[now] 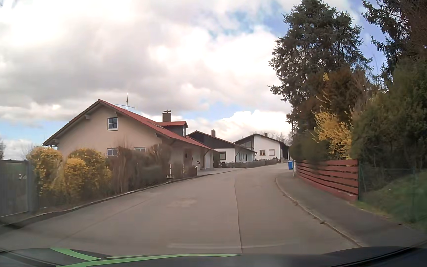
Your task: Follow the waypoints while adhering to traffic rules and regulations
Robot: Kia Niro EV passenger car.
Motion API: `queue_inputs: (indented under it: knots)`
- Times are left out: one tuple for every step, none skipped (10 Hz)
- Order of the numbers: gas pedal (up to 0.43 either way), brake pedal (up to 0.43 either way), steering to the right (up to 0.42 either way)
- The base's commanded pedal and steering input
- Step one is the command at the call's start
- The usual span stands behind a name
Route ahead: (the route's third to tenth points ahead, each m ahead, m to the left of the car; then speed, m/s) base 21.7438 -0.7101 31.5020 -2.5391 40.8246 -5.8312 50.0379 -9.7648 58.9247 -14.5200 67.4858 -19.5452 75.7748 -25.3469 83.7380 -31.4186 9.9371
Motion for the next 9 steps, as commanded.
queue_inputs:
  knots:
    - [0.157, 0.000, 0.029]
    - [0.157, 0.000, 0.030]
    - [0.138, 0.000, 0.030]
    - [0.138, 0.000, 0.033]
    - [0.138, 0.000, 0.034]
    - [0.130, 0.000, 0.034]
    - [0.130, 0.000, 0.036]
    - [0.130, 0.000, 0.036]
    - [0.130, 0.000, 0.037]
